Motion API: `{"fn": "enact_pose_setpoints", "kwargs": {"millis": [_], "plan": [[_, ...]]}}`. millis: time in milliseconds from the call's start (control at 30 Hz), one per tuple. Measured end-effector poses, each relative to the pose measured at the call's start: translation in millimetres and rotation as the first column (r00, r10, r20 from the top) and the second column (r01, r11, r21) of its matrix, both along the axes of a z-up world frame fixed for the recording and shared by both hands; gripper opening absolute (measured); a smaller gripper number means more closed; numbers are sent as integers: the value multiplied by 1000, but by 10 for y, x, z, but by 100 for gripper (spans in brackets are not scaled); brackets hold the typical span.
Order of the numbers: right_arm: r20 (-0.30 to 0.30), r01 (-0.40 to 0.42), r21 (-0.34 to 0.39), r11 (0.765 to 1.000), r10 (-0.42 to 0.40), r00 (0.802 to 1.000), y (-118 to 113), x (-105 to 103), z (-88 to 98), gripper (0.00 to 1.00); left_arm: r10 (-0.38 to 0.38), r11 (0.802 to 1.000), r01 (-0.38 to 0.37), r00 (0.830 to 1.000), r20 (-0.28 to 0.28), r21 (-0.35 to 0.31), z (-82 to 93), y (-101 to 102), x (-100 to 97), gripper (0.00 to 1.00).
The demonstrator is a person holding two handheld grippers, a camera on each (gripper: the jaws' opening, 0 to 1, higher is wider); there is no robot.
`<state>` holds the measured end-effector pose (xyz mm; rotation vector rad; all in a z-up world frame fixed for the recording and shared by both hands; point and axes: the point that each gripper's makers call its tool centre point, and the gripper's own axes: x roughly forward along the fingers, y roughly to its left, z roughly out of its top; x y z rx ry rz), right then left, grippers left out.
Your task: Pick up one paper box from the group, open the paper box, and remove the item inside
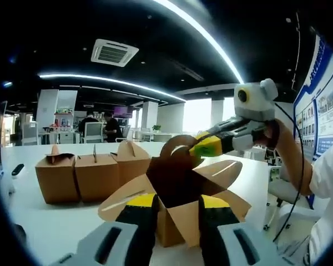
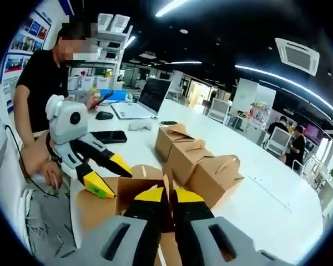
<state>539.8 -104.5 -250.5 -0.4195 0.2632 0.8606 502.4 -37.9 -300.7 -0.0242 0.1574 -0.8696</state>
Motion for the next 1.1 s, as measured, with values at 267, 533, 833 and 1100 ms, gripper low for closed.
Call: {"fn": "enact_pose_setpoints", "kwargs": {"millis": [267,533,833,1100], "plan": [[-5,36,35,999,-36,999,-72,112,72,6,-4,1000,4,1000,1,2,1,-7,-8,31],[-19,46,58,997,-45,999,-113,226,86,6,-6,1000,6,1000,1,0,-1,-11,-6,31],[-77,105,153,983,-94,993,-211,443,54,7,-6,1000,6,1000,1,-2,-4,-7,-7,31],[-130,152,203,967,-128,983,-318,586,-25,9,-15,1000,15,1000,6,-1,-4,-16,-13,31]]}}
